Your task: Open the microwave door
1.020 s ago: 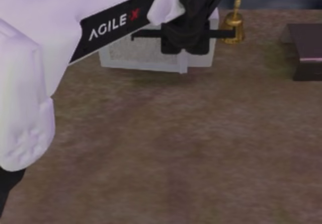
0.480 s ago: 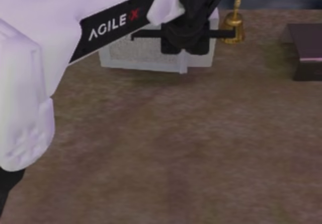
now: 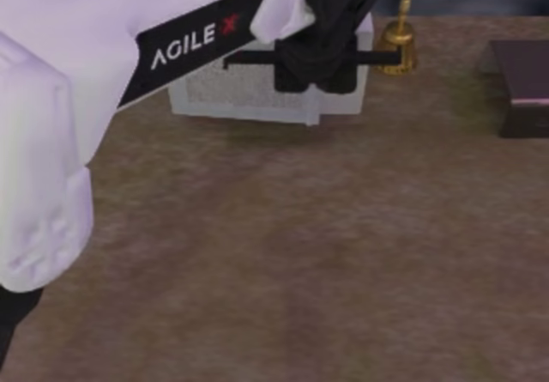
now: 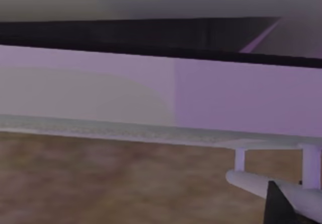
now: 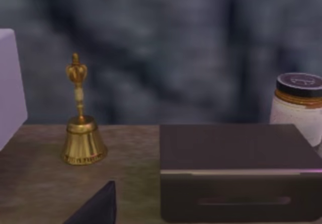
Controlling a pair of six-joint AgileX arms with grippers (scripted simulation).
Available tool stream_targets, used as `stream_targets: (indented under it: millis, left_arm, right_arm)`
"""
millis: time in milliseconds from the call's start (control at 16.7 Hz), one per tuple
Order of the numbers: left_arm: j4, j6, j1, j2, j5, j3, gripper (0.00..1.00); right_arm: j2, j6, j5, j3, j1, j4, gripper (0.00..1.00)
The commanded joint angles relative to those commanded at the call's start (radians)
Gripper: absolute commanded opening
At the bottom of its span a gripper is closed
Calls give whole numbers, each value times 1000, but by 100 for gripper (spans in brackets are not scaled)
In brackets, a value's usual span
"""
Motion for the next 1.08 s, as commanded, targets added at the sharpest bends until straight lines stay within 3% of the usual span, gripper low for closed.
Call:
stream_targets:
  millis: [1080]
  left_arm:
    - [37, 35, 1, -39, 15, -66, 0]
  right_arm:
    - [0, 0, 0, 0, 0, 0, 100]
